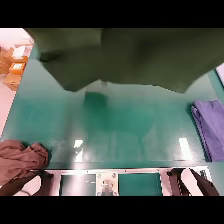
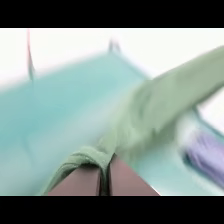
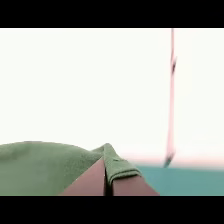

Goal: Fold the shirts.

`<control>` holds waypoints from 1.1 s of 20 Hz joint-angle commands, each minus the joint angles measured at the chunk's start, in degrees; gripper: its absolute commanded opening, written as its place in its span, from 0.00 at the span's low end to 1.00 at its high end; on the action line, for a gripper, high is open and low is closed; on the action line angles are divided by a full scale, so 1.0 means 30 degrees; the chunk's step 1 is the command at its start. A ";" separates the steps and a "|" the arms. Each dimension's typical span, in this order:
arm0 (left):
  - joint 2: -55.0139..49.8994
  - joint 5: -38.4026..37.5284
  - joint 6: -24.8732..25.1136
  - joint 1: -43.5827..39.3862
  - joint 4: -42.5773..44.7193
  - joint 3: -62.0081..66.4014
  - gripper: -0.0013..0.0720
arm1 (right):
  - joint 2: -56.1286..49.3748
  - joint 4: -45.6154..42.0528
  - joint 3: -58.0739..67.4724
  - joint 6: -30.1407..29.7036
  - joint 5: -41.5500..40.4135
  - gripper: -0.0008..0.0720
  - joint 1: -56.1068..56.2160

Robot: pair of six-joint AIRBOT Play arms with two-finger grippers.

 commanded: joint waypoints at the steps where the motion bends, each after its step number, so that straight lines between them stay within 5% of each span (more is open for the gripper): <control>1: 0.4000 0.3009 0.0284 0.0007 0.1333 0.1683 0.05 | 0.2470 -0.1107 0.2805 0.0066 -0.1209 0.03 -0.1464; 5: 0.5005 0.1821 -0.1872 0.0007 0.5887 0.1566 0.05 | 0.2739 -0.2273 0.1982 0.0678 -0.1093 0.03 -0.1450; 10: 0.4109 0.1450 -0.2171 0.0007 0.5697 -0.4962 0.05 | 0.2018 -0.0838 -0.4473 0.0299 -0.1537 0.03 -0.0117; 16: -0.2178 0.4204 0.1399 -0.0015 0.1989 -1.2597 0.05 | -0.3490 -0.0823 -1.1511 -0.1078 -0.5515 0.03 0.3934; 22: -1.0367 0.6623 0.3978 -0.0015 -0.1617 -1.2502 0.05 | -1.3129 -0.0204 -0.9916 -0.1056 -0.7614 0.03 0.5661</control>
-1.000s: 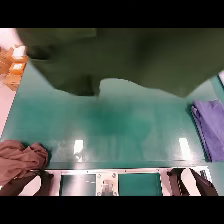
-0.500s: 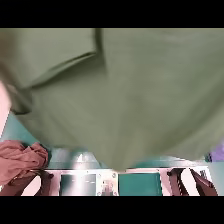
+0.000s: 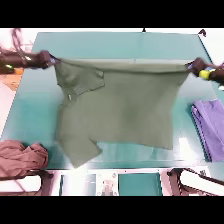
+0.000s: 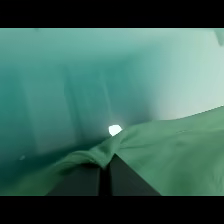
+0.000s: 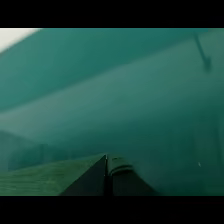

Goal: Fold the shirts.

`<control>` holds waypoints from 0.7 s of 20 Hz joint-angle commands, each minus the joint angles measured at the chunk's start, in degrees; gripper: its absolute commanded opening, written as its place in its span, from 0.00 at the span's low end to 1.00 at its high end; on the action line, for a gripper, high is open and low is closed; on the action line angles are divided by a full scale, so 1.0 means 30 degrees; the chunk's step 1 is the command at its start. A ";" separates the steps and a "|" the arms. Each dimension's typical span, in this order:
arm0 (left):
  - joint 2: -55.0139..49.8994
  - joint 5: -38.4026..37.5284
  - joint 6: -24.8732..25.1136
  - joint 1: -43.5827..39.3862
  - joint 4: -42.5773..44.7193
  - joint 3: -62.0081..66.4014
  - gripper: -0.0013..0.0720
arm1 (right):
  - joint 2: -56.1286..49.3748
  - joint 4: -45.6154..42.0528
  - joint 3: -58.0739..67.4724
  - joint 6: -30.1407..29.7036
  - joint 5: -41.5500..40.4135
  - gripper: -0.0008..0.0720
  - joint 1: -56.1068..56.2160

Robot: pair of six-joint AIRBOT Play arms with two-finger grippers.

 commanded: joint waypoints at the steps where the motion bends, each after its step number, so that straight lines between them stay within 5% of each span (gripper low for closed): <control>1: -0.4065 0.1982 0.1508 0.0007 -0.2397 -0.0022 0.05 | -0.5406 0.1195 0.1188 -0.0102 -0.1093 0.03 0.0729; 7: -0.5661 0.2339 0.1275 0.0015 -0.1821 0.1821 0.05 | -0.8109 0.2259 0.3738 -0.0109 0.0102 0.03 0.0583; 14: -0.5464 -0.3264 -0.2047 0.0015 0.4838 0.2696 0.05 | -0.6156 -0.1202 0.2135 0.0758 0.4466 0.03 -0.0525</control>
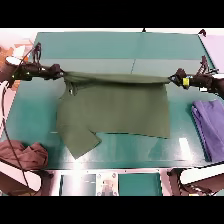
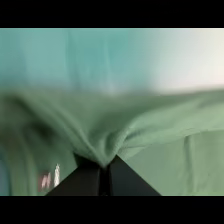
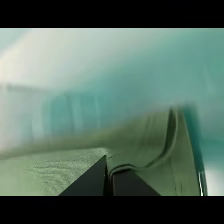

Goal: Fold the shirts.

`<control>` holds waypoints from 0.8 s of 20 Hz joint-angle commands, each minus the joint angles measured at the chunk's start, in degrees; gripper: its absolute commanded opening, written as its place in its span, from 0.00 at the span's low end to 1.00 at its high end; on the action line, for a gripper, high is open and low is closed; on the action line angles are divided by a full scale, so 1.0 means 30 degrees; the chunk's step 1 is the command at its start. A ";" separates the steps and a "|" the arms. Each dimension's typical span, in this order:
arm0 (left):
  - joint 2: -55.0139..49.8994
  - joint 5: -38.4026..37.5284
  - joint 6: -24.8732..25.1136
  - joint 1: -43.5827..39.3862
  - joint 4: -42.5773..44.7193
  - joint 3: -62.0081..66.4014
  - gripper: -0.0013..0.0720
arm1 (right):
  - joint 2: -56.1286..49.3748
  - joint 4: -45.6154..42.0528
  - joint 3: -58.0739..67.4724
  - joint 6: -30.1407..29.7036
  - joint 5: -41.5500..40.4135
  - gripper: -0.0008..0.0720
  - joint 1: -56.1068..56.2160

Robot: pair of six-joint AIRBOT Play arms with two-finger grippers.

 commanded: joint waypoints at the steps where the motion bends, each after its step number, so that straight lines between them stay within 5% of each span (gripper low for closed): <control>1: 0.0022 -0.2980 -0.1734 0.0007 0.3672 0.0233 0.05 | 0.1253 -0.2186 -0.1639 0.0372 0.1494 0.03 -0.0240; 12: -0.0219 -0.3344 -0.2135 -0.0860 0.4670 -0.0678 0.05 | 0.1443 -0.2244 -0.5115 0.0160 0.0073 0.04 -0.0138; 14: -0.0204 -0.4656 -0.2448 -0.0765 0.4707 -0.0750 0.05 | 0.1450 -0.2244 -0.4896 0.0160 0.0954 0.26 -0.0211; 15: -0.0124 -0.5391 -0.2885 -0.0583 0.4736 -0.0736 0.24 | 0.1457 -0.2244 -0.4561 0.0153 0.1938 0.39 -0.0401; 16: -0.0007 -0.6411 -0.3920 -0.0204 0.5027 -0.0590 0.60 | 0.1494 -0.2251 -0.4095 0.0160 0.3264 0.44 -0.0699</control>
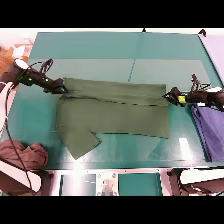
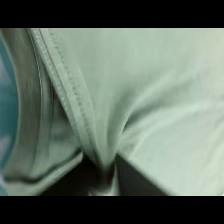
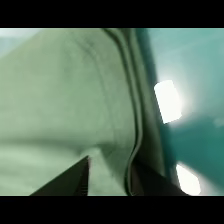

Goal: Fold the shirts.

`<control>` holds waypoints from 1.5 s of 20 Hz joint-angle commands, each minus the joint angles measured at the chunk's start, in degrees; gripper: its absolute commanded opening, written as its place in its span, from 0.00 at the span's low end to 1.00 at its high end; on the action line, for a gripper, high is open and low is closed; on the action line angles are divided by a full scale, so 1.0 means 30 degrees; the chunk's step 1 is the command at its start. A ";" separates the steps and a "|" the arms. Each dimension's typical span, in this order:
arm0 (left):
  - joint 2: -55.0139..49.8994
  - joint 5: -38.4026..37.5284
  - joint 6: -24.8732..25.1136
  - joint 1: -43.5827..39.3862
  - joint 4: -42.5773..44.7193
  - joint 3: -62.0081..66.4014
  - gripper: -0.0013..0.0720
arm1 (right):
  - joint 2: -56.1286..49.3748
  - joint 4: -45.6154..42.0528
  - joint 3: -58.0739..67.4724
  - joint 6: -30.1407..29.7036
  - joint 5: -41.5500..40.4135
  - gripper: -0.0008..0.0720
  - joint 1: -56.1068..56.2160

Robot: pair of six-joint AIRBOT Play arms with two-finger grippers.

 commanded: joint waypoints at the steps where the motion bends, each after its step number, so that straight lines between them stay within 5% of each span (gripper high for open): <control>1: 0.0255 -0.3337 -0.2040 0.0736 0.0729 0.0233 0.61 | 0.0204 0.0022 0.0947 0.0051 0.3628 0.44 -0.0794; 5: 0.2514 -0.6798 -0.3206 0.2586 0.1246 -0.1348 0.61 | 0.3024 -0.0991 -0.0525 0.0852 0.6076 0.44 -0.2674; 14: 1.4149 -0.2426 -0.3548 0.3840 0.4233 -1.5759 0.62 | 1.2225 -0.4153 -1.1795 0.4524 0.4102 0.44 -0.5763; 24: 1.4520 0.3271 -0.1829 0.3840 -0.1348 -2.2760 0.62 | 1.2233 -0.4750 -1.3311 0.4590 0.2157 0.44 -0.5763; 28: 1.4520 0.4335 -0.0058 0.3840 -0.4554 -2.3788 0.61 | 1.2233 -0.4758 -1.3304 0.4605 0.1763 0.54 -0.5763; 30: 1.4520 0.4597 0.0947 0.3526 -0.6251 -2.3846 0.53 | 1.2233 -0.4838 -1.3304 0.4699 0.1734 0.62 -0.5778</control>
